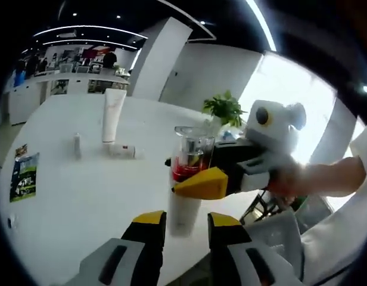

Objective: Arrange the skincare products in the storage area until every visible bottle or jar stands upright without overlapping.

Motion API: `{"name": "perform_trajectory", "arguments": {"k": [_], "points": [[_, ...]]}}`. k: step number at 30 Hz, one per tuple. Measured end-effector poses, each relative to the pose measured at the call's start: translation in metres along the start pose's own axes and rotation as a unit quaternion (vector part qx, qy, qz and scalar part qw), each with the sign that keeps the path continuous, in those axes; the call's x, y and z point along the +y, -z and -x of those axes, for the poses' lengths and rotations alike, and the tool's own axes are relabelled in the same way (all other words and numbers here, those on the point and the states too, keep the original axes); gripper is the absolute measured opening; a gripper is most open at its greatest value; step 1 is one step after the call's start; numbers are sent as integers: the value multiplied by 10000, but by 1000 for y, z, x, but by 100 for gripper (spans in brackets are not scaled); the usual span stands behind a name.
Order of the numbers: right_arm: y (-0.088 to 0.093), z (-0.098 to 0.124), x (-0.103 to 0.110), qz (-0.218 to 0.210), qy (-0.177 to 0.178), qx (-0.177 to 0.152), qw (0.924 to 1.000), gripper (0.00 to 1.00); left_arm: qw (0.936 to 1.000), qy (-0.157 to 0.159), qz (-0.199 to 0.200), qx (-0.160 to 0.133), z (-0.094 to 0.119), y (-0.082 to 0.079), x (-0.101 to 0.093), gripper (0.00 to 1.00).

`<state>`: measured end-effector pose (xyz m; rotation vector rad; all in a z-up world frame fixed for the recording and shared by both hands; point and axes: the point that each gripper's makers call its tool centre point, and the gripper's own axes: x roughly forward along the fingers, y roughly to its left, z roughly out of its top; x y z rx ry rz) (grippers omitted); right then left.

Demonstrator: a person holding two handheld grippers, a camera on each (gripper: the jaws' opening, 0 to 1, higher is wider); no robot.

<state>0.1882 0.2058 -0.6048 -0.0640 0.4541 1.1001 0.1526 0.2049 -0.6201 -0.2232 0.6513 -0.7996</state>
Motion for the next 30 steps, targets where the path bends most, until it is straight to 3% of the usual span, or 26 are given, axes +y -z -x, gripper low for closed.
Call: {"name": "perform_trajectory", "arguments": {"k": [14,30], "points": [[20,-7,-2,557,-218,40,9982,28,9996,-109,238,-95,7,0,11,28],[39,-9,-9,694,-222,113,9973,28,9995,-187,265,-46,10,3,17,27]]}}
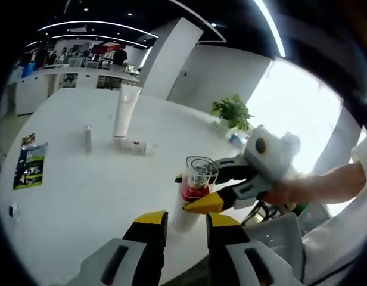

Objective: Arrange the skincare products in the storage area until every visible bottle or jar stands upright without overlapping.

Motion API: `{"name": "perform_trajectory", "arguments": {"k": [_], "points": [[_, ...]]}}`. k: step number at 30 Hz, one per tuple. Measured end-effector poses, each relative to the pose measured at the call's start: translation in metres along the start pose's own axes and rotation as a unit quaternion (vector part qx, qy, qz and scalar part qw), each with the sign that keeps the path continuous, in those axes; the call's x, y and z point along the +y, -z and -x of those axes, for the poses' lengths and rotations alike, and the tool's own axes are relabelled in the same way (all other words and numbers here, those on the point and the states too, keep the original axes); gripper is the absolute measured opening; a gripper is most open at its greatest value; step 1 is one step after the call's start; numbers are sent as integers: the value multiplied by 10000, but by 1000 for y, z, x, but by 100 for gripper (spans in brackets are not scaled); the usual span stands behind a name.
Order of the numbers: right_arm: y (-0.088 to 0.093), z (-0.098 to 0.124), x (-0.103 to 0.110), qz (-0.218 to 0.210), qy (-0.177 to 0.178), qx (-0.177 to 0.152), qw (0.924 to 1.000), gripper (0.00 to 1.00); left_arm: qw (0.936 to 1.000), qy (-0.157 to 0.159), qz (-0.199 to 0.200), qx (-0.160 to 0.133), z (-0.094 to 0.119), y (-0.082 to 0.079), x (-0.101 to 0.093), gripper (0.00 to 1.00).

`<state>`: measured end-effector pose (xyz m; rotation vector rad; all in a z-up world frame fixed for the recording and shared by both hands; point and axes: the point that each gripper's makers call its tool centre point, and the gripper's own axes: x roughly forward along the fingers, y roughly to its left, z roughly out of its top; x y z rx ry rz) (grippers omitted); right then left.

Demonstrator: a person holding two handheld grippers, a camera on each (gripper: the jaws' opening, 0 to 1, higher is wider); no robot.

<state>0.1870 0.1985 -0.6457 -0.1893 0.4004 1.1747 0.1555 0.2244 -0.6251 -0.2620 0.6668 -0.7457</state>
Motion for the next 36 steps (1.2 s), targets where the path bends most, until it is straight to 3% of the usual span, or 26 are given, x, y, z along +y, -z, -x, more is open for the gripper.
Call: {"name": "perform_trajectory", "arguments": {"k": [14,36], "points": [[0,8,0,-43,-227,-310,9993,29,9999,53,11,-101,-5,-9,-3,26],[9,15,5,-401,-354,-282,9982,32,9999,53,72,-85,-2,-2,-3,26]]}}
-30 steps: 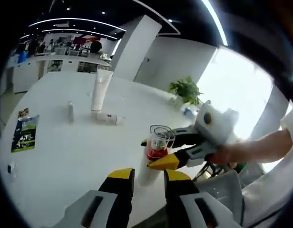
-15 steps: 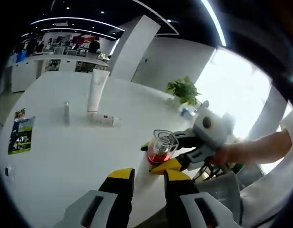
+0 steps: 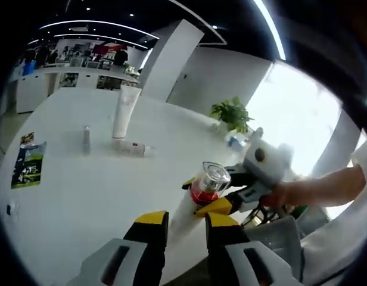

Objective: Arrange the skincare products in the storage area until every visible bottle or jar stands upright without overlapping.

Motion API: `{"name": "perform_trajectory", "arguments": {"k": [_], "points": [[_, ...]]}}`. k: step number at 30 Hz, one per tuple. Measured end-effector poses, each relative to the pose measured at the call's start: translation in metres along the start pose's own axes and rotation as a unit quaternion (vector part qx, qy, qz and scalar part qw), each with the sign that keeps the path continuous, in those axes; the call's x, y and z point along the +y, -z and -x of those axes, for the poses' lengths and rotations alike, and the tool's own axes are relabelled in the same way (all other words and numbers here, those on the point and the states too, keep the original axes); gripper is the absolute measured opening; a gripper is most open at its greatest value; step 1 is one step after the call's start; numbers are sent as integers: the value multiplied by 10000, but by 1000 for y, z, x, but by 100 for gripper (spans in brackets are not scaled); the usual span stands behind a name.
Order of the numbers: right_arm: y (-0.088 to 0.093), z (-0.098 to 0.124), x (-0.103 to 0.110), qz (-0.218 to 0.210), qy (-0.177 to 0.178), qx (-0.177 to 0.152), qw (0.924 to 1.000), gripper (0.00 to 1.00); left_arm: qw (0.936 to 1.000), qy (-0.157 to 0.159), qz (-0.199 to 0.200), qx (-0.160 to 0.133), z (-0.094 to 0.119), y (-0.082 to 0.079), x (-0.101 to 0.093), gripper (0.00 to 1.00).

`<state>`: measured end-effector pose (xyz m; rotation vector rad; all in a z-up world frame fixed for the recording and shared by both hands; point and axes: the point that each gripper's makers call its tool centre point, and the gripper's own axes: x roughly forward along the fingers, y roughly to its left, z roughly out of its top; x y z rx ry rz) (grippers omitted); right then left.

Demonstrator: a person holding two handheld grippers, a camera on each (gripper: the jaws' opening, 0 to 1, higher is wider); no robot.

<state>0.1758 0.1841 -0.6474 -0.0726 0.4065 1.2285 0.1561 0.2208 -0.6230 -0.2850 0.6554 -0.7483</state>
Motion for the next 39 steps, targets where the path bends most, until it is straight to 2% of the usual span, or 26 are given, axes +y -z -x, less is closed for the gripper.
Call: {"name": "perform_trajectory", "arguments": {"k": [20,25,26,29,31,34,36,39], "points": [[10,5,4,-89,9,192,9998,33,9999,-131,74,45,8,17,4,26],[14,6,3,-115,22,372,9992,34,9997,-195,101,65,11,24,7,26],[16,7,2,-255,39,430,9987,36,9997,-212,125,59,12,25,8,26],[17,9,1,-338,119,552,9978,43,9995,-239,189,46,14,28,8,26],[21,13,2,-430,84,805,9958,47,9995,-261,172,24,14,27,9,26],[20,19,6,-178,52,1033,9945,51,9994,-278,186,-66,16,24,8,26],[18,24,7,-246,63,1244,9919,55,9993,-308,169,-84,17,24,9,26],[6,28,5,-31,156,1294,9915,55,9992,-381,81,-129,18,23,10,26]]}}
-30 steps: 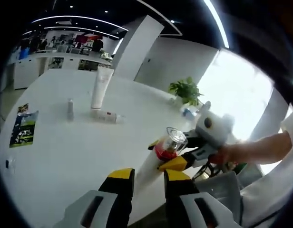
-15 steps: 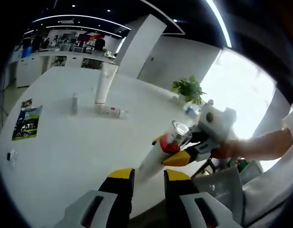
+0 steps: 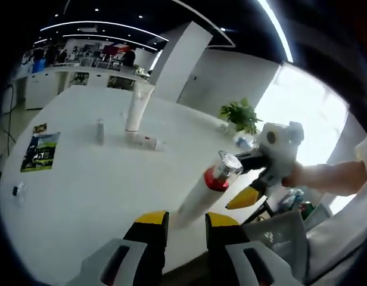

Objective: Arrange the skincare products in the storage area until every visible bottle or jar stands upright without overlapping.

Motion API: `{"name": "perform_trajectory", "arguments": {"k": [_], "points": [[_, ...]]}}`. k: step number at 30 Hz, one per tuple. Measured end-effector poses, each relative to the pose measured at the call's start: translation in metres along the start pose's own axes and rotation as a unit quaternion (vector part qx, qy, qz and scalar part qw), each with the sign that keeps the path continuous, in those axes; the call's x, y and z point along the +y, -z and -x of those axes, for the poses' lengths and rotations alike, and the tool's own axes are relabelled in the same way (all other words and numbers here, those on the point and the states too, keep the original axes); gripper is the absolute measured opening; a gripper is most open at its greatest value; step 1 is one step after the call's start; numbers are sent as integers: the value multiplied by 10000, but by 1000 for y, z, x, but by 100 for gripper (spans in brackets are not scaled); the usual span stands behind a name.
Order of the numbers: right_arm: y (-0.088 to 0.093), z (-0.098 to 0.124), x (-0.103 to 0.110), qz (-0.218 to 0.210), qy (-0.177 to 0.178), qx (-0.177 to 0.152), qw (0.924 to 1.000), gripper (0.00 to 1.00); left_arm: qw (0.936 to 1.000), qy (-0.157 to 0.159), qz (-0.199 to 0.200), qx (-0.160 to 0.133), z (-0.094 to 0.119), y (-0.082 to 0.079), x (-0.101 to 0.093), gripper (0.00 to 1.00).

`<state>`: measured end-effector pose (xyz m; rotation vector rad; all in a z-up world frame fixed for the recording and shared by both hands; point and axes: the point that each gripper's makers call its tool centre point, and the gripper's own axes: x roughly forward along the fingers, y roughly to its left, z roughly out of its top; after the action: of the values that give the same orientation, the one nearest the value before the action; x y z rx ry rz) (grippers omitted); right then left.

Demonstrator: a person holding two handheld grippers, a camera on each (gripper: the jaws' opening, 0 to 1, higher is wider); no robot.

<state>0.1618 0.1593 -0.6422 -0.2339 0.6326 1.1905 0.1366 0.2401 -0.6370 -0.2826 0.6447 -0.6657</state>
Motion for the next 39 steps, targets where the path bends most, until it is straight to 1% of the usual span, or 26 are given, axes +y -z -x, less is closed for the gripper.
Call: {"name": "perform_trajectory", "arguments": {"k": [2,3,4,5,6,7,8,10,11,13,14,16,18,20,21,23,26,29,32,33,39], "points": [[-6,2,1,-20,-34,40,10000,55,10000,-31,-89,-16,0,1,-1,26],[-10,4,2,-85,-64,111,9999,56,9998,-51,-176,-9,0,2,-2,26],[-16,6,4,-103,-118,112,9998,56,9995,-72,-294,-1,0,3,-2,26],[-20,6,6,-105,-168,143,9997,57,9988,-103,-467,56,-1,6,-1,26],[-22,7,7,-85,-190,190,9996,58,9984,-115,-536,113,-3,8,-2,26],[-23,7,9,-37,-235,256,9994,58,9984,-111,-546,135,-4,10,-2,26],[-23,7,9,30,-228,396,9989,58,9984,-109,-547,135,-4,10,-1,26],[-27,8,9,192,-222,466,9985,58,9983,-131,-545,155,-4,11,1,26],[-30,8,10,221,-235,536,9980,58,9984,-142,-528,146,-4,10,2,26],[-35,9,12,267,-255,569,9977,59,9985,-185,-509,100,-2,9,5,26],[-36,9,12,289,-261,671,9970,59,9984,-208,-519,88,-2,9,6,26],[-37,11,13,418,-298,832,9952,59,9973,-279,-669,119,-2,11,9,26],[-38,12,10,565,-264,962,9934,59,9964,-316,-773,166,-3,13,10,26],[-35,16,7,719,-280,1224,9895,59,9953,-325,-890,210,-6,15,8,26],[-31,18,4,771,-292,1427,9863,59,9939,-312,-1028,236,-7,16,6,26],[-25,24,-1,878,-262,1787,9796,58,9921,-289,-1166,358,-8,21,4,26],[-21,29,-7,1024,-207,2165,9707,58,9888,-264,-1401,431,-10,24,1,26],[-20,29,-6,962,-229,2367,9665,59,9871,-241,-1511,476,-11,25,-2,26],[-20,25,-5,758,-267,2458,9660,59,9858,-231,-1571,545,-12,27,-1,26],[-19,22,-3,574,-293,2544,9649,59,9857,-233,-1576,546,-12,27,-1,26],[-22,10,2,443,-337,2688,9616,55,9848,-249,-1629,559,-11,27,-1,26]]}}
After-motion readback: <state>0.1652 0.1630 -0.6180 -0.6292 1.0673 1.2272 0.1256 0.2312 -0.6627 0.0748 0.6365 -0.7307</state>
